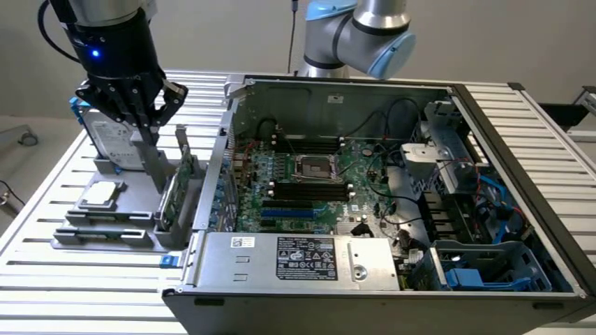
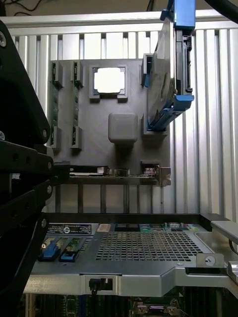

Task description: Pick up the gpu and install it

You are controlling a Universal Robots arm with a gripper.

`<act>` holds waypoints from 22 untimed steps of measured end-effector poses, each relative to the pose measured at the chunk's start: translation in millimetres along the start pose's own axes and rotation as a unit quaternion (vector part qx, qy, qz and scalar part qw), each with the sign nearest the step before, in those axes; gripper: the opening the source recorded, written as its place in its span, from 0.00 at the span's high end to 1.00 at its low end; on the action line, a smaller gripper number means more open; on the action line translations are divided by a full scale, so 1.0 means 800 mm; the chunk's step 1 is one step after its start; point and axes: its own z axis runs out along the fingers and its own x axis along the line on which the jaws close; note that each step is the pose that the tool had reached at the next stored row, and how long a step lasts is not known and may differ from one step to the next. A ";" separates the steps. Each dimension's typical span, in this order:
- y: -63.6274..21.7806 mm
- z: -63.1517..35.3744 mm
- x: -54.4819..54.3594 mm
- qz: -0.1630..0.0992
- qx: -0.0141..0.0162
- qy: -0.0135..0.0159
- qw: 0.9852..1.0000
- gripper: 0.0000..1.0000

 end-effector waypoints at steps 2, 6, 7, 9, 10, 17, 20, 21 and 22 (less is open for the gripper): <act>0.000 0.000 0.000 0.000 0.000 0.000 1.000 0.89; 0.000 0.000 0.000 0.000 0.000 0.000 1.000 0.89; 0.000 0.000 0.000 0.000 0.000 0.000 1.000 0.89; 0.000 0.000 0.000 0.000 0.000 0.000 1.000 0.89; 0.000 0.000 0.000 0.000 0.000 0.000 1.000 0.89; 0.000 0.000 0.000 0.000 0.000 0.000 1.000 0.76; 0.000 0.000 0.000 0.000 0.000 0.000 1.000 0.64; 0.000 0.000 0.000 0.000 0.000 0.000 1.000 0.64; 0.000 0.000 0.000 0.000 0.000 0.000 1.000 0.58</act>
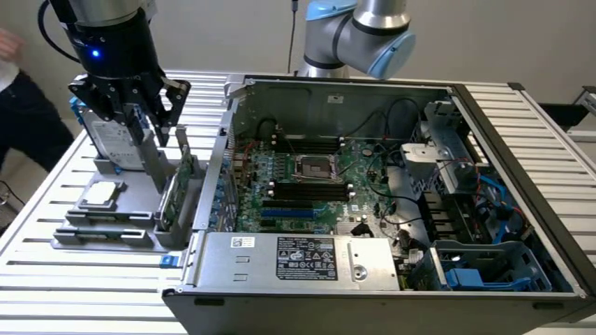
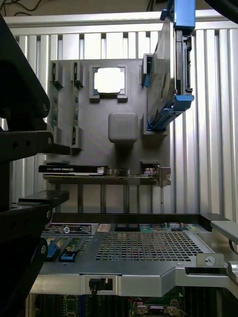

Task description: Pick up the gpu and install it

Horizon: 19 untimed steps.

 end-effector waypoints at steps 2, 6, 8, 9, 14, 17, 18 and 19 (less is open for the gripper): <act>0.000 0.000 0.000 0.000 0.000 0.000 1.000 0.58; -0.001 0.009 0.000 0.000 0.000 0.000 1.000 0.58; -0.001 0.014 -0.001 0.000 0.000 0.000 1.000 0.58; -0.001 0.016 -0.001 0.000 0.000 0.000 1.000 0.58; -0.002 0.026 -0.001 -0.001 0.000 0.000 1.000 0.58; -0.003 0.031 -0.001 -0.004 0.002 0.001 1.000 0.58; -0.003 0.034 -0.001 -0.004 0.002 0.001 1.000 0.58; -0.003 0.036 -0.001 -0.004 0.002 0.001 1.000 0.58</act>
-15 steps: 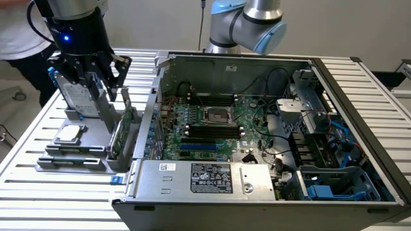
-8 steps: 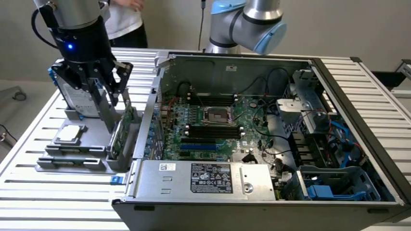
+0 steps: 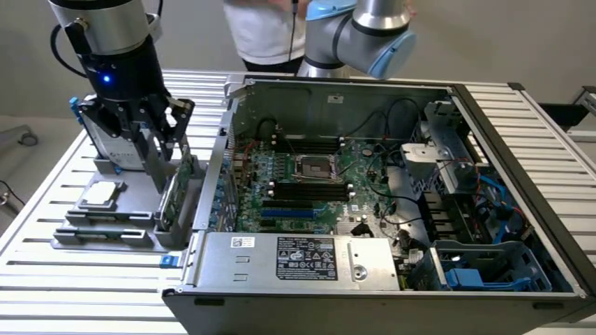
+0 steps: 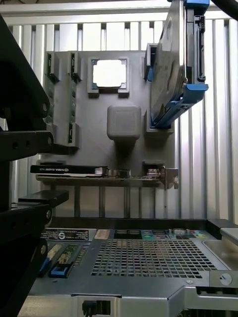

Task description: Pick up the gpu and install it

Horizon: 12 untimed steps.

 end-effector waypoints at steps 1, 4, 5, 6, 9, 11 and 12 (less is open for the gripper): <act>0.000 0.002 0.000 0.000 0.000 0.000 1.000 0.58; 0.000 0.009 0.000 -0.001 0.000 0.000 1.000 0.58; -0.001 0.011 0.000 -0.001 0.000 0.000 1.000 0.58; -0.001 0.014 -0.001 -0.001 0.000 0.000 1.000 0.58; -0.001 0.021 -0.001 -0.001 0.000 0.000 1.000 0.58; -0.001 0.025 -0.001 -0.001 0.000 0.000 1.000 0.58; -0.001 0.027 -0.001 -0.001 0.000 0.000 1.000 0.58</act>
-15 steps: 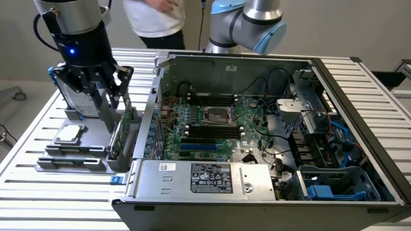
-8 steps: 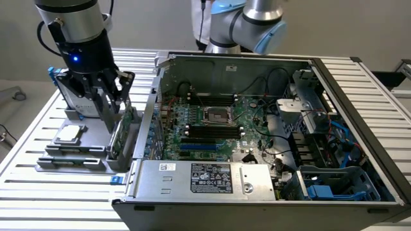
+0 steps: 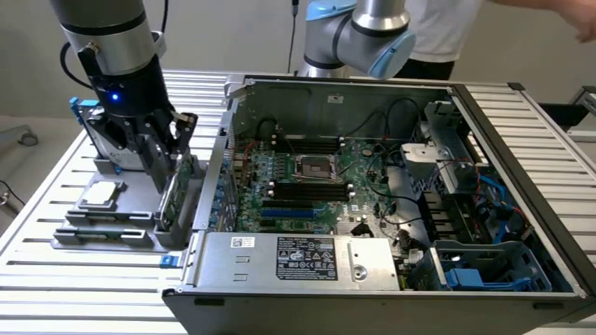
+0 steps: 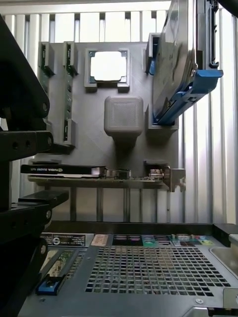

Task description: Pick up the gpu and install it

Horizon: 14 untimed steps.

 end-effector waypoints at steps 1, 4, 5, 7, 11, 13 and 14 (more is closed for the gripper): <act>0.000 0.002 0.000 0.000 0.000 0.000 1.000 0.58; 0.000 0.009 -0.001 0.000 0.000 0.000 1.000 0.58; 0.000 0.011 -0.001 0.000 0.000 0.000 1.000 0.58; 0.000 0.016 -0.002 0.000 0.000 0.000 1.000 0.58; 0.001 0.025 -0.005 0.000 0.000 0.000 1.000 0.58; 0.002 0.030 -0.006 0.000 0.000 0.000 1.000 0.58; 0.003 0.032 -0.006 0.000 0.000 0.000 1.000 0.58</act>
